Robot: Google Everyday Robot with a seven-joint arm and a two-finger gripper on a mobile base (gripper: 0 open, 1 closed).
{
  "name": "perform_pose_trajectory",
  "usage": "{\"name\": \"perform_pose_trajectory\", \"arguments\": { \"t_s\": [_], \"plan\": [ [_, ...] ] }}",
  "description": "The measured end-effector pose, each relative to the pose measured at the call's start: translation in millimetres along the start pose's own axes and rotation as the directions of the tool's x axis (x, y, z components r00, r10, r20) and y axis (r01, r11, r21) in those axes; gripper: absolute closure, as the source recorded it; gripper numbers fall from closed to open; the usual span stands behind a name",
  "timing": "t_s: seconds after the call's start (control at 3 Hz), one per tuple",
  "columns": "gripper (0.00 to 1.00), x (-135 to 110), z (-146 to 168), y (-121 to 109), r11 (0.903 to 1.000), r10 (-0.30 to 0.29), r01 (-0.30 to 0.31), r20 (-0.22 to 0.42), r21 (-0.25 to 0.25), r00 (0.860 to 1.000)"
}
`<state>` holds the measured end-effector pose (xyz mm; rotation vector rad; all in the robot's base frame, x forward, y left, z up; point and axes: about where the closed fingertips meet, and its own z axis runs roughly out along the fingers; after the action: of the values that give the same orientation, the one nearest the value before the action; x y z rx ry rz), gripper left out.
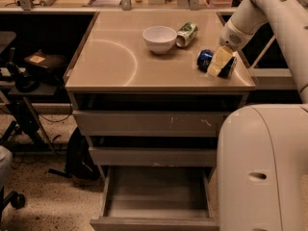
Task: Place pepsi can into bottom drawer
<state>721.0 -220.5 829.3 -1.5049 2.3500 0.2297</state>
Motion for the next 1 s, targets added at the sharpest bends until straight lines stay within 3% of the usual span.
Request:
{"name": "perform_pose_trajectory", "arguments": {
  "t_s": [0.33, 1.0],
  "plan": [
    [0.19, 0.0, 0.0, 0.0, 1.0, 0.0, 0.0, 0.0, 0.0, 1.0],
    [0.65, 0.0, 0.0, 0.0, 1.0, 0.0, 0.0, 0.0, 0.0, 1.0]
  ]
}}
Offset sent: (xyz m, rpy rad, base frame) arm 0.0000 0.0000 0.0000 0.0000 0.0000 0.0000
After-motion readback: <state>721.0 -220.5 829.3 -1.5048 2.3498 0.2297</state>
